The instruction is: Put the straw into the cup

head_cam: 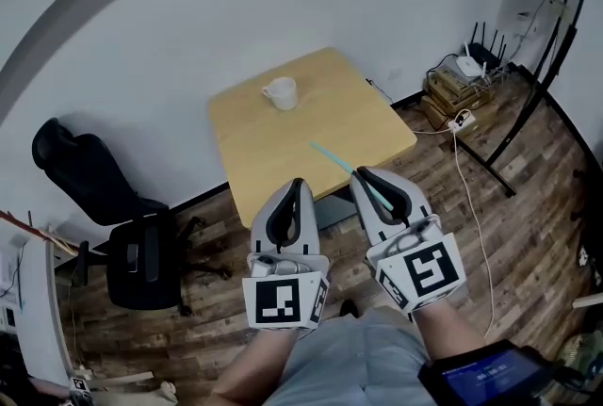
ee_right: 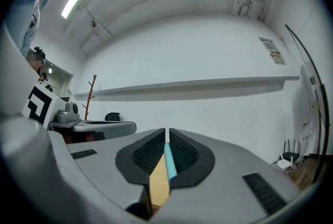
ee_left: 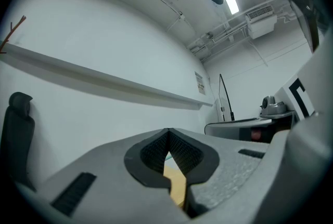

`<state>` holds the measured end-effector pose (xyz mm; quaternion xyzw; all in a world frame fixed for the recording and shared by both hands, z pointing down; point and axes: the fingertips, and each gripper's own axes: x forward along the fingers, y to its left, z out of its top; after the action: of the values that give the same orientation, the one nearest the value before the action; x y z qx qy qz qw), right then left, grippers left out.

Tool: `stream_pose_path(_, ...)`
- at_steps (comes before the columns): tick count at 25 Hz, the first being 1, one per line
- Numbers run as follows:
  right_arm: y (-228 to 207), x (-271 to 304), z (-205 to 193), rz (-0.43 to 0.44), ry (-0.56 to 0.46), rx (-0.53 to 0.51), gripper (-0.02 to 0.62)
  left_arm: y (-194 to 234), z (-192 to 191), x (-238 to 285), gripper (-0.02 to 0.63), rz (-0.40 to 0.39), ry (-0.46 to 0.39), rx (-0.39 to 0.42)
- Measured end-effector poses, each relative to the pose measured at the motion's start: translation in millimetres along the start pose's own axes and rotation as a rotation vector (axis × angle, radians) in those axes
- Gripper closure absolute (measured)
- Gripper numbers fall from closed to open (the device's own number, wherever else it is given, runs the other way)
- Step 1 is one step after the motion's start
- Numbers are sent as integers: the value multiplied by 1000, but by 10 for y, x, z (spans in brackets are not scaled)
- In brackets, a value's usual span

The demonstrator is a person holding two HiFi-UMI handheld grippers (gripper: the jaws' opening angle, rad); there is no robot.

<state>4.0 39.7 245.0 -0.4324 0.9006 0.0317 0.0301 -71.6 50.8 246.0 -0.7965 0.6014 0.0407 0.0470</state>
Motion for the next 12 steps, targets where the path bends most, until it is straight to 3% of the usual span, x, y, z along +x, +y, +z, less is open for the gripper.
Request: stream_pose_path(12,-278,425,-191,-27,30,30,572,194,-345,419,609,-27,72,-19)
